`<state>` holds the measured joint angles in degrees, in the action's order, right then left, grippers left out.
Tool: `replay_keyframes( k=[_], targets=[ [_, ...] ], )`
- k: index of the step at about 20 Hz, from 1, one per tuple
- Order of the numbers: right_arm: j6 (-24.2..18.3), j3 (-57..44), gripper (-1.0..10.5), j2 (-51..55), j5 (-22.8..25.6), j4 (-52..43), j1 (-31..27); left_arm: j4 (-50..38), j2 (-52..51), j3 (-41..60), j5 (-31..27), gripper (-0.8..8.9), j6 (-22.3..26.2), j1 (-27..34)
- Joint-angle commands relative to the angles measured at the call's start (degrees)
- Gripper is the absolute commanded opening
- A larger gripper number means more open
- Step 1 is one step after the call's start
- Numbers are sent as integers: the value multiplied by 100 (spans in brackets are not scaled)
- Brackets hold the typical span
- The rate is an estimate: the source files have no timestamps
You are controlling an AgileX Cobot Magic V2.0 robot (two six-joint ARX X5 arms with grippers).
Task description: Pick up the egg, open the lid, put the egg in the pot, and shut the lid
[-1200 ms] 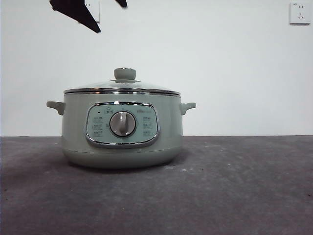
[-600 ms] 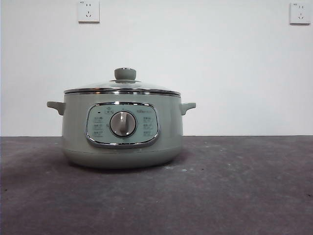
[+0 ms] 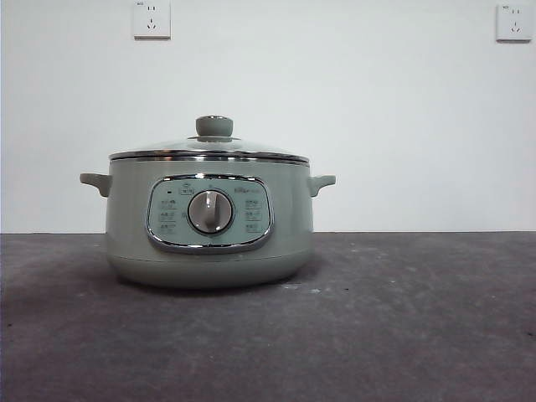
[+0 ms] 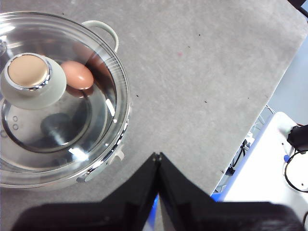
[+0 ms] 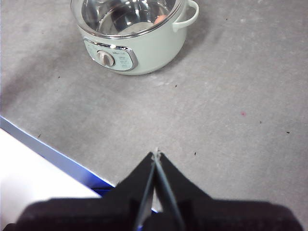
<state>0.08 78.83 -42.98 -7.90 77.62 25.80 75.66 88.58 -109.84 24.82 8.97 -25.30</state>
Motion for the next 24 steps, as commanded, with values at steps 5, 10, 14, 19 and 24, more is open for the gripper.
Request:
replay_keyframes(
  k=[5,10,14,19,24],
  targets=[
    [33,-35,1,-96,107,131,4,-17,-4,-20,31,-4,4,-20],
    [33,-35,1,-192,155,131,4,-208,-4,-46,-332,-3,291,-20],
    [33,-35,1,-317,153,131,4,-496,-4,-50,-664,-3,-2,140],
    [33,-35,1,-538,153,131,4,-887,-103,-48,-734,-3,-116,463],
    [33,-35,1,-782,153,131,4,-2907,-1198,424,-682,-3,-79,1040]
  ],
)
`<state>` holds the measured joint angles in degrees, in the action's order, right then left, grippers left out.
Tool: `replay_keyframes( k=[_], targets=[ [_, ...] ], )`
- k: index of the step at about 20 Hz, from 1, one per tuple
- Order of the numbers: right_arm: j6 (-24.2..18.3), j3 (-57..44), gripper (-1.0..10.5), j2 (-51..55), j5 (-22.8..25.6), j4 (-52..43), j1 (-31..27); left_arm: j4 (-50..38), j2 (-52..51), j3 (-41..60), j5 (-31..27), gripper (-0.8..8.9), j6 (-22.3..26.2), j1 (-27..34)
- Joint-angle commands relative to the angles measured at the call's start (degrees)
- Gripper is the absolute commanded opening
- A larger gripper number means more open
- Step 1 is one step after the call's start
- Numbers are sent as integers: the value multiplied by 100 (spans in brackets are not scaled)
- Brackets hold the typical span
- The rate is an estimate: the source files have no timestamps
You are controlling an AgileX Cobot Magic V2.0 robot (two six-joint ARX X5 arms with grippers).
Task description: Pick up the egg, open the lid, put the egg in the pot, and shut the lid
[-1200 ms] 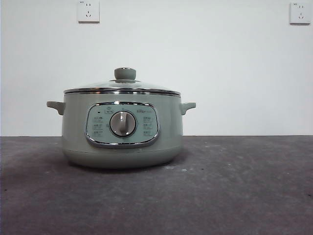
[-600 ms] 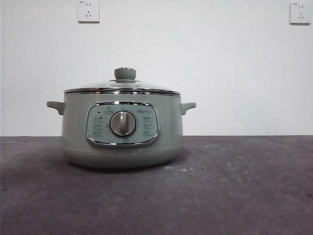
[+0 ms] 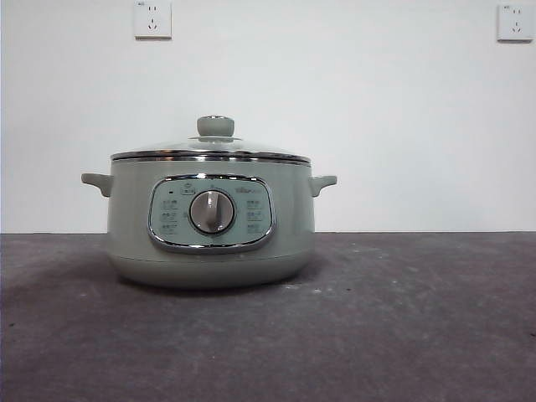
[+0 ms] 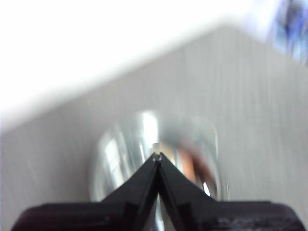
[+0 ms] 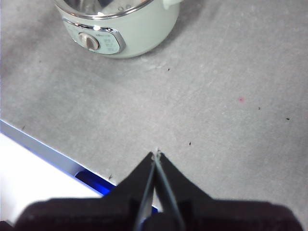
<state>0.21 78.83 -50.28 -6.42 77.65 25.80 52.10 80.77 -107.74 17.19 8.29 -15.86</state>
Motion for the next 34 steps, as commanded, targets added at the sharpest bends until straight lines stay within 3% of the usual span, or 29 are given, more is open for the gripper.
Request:
replay_keyframes(
  k=[1,4,9,13,18,27,34],
  targets=[
    [20,-35,1,-129,4,129,4,-990,-721,509,81,-3,-9,295],
    [20,-35,1,-369,131,129,4,-1965,-1718,1821,98,-3,-20,1073],
    [20,-35,1,-673,225,127,2,-2778,-3554,4452,-96,-3,133,2085],
    [20,-35,1,-916,647,127,0,-3648,-4979,6457,-391,-3,107,2218],
    [22,-35,1,-1108,813,125,0,-3845,-6406,8299,-376,-3,-83,2177],
    [22,-35,1,-1108,957,125,0,-3849,-8063,10487,-997,-3,-835,2184],
    [20,-35,1,-1106,990,125,0,-4033,-8052,10642,-1226,-3,-960,2188]
  ],
)
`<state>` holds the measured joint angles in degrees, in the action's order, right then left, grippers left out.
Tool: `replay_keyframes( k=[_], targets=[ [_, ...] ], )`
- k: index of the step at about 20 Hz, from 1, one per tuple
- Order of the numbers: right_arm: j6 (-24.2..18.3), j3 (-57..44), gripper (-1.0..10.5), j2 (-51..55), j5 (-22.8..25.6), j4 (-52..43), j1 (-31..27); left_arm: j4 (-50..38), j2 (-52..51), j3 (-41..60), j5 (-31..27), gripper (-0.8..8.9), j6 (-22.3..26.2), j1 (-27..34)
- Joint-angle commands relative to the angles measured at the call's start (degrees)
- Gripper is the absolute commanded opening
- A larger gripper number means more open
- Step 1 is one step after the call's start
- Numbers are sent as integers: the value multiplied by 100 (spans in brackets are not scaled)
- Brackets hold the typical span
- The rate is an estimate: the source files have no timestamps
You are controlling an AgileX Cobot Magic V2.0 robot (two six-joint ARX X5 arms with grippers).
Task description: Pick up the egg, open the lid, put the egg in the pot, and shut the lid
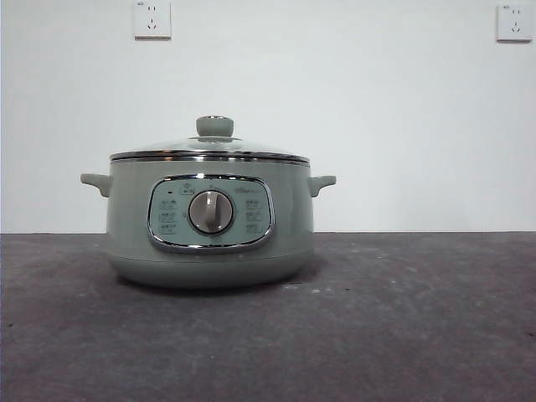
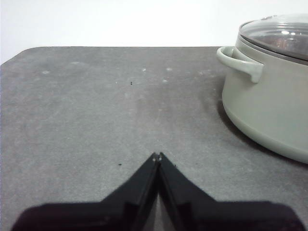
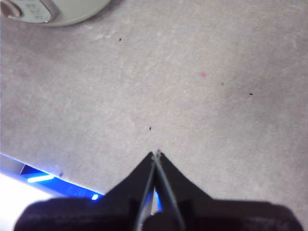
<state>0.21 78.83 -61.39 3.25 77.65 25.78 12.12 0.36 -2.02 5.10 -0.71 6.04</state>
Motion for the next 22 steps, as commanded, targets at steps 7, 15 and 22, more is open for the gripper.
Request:
replay_keyframes(
  k=[7,15,22],
  targets=[
    [20,-33,1,4,24,125,2,-35,79,70,-20,-3,-59,-2],
    [-170,-35,1,168,361,4,-125,-35,79,70,-22,-3,-59,-2],
    [-404,-363,1,1620,-1427,-2841,-1617,-37,90,70,-20,-3,-59,-2]
  ],
)
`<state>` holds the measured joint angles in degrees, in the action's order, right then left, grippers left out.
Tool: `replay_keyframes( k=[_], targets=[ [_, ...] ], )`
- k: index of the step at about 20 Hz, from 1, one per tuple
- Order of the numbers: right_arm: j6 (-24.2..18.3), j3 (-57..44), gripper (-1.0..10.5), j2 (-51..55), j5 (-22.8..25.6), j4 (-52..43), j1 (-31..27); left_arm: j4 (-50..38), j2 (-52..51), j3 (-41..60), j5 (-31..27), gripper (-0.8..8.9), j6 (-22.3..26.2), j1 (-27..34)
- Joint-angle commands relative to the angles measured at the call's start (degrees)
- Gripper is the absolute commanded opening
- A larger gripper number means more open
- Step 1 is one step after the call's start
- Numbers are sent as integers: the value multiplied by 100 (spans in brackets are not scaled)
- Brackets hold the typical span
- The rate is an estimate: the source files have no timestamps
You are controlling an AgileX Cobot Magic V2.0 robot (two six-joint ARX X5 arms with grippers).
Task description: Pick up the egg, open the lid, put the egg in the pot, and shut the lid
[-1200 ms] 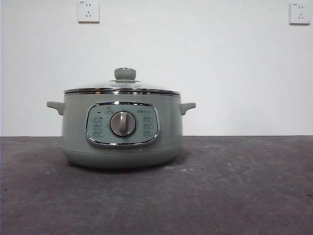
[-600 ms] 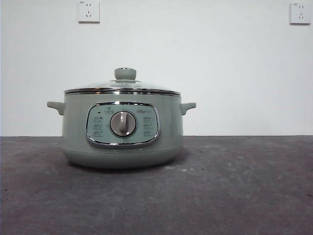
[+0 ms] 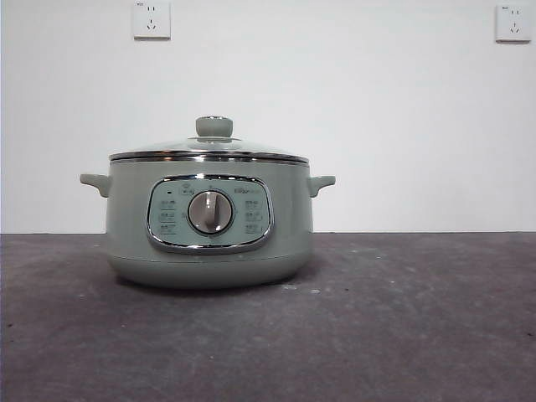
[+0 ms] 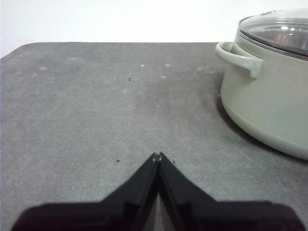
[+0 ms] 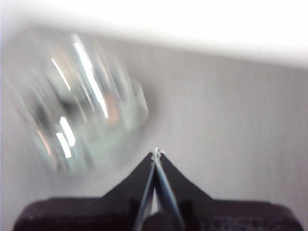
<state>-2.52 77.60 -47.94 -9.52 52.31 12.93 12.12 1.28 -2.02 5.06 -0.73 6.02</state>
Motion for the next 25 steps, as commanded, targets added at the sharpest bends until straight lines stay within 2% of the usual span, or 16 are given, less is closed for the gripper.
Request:
replay_keyframes(
  k=[1,5,13,19,25],
  targets=[
    [-195,-490,1,520,-146,-638,-608,-37,-2,70,-17,-3,-57,0],
    [-461,-2332,1,1814,-26,-2345,-1377,-35,-2,70,-17,-3,-57,0],
    [-455,-5263,1,3314,11,-4441,-1493,-37,-2,70,-15,-3,-57,0],
    [-426,-6679,1,4061,13,-4933,-1493,-37,-2,70,-15,-3,-57,0],
    [-144,-7547,1,4594,184,-4935,-1484,-35,-2,70,-17,-3,-57,0]
  ],
)
